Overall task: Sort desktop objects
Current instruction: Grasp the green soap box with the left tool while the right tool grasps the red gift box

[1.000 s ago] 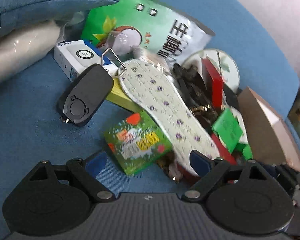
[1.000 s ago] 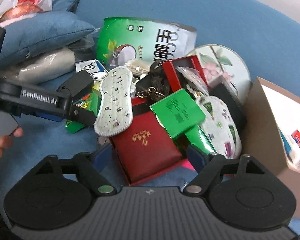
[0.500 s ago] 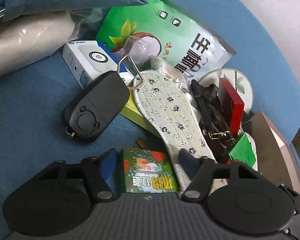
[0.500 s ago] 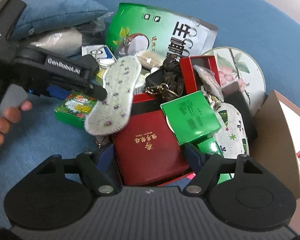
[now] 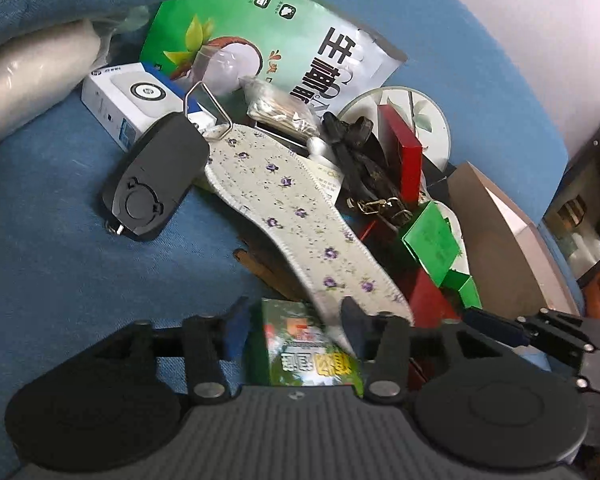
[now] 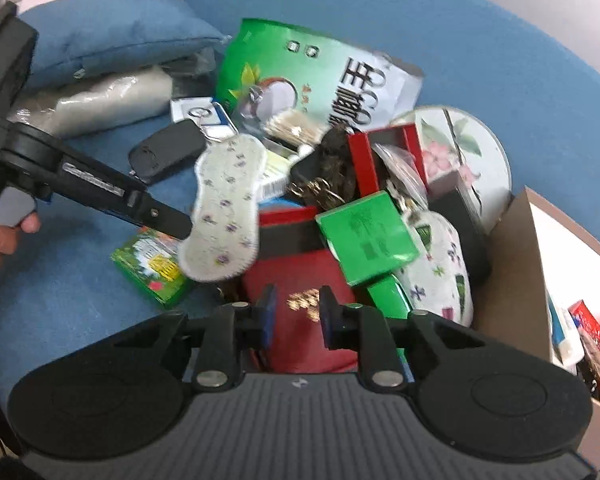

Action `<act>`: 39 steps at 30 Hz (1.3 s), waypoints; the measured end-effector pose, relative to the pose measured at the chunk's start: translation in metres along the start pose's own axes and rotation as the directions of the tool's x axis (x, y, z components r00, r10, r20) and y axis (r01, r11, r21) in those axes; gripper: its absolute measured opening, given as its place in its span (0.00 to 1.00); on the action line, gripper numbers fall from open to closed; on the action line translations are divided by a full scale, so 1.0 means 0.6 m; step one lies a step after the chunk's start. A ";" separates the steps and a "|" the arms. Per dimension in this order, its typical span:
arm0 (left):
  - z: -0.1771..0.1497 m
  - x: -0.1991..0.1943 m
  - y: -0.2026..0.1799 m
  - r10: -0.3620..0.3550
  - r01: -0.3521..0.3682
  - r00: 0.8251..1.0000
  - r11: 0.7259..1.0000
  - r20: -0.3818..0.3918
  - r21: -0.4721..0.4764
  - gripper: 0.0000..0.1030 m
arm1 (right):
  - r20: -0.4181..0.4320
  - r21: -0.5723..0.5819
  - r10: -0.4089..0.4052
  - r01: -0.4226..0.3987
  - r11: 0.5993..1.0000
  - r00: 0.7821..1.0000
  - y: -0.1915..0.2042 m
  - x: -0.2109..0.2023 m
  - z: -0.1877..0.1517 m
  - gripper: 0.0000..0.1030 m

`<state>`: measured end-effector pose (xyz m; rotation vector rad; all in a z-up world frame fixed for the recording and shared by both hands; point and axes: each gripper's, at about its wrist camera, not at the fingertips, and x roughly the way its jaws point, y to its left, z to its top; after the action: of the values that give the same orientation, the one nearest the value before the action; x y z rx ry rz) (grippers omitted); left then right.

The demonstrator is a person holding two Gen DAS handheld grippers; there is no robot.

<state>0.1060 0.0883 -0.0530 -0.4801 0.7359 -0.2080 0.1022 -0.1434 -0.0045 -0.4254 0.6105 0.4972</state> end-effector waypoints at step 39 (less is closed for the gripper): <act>-0.049 -0.005 -0.060 0.039 -0.022 0.998 0.947 -0.048 0.319 0.65 | -0.014 0.063 0.100 -0.099 0.993 0.995 -0.030 -0.074 -0.010 0.08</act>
<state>0.0832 0.0474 -0.0525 -0.1552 0.7452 -0.3059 0.0779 -0.1749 0.0231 -0.3419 0.6644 0.5682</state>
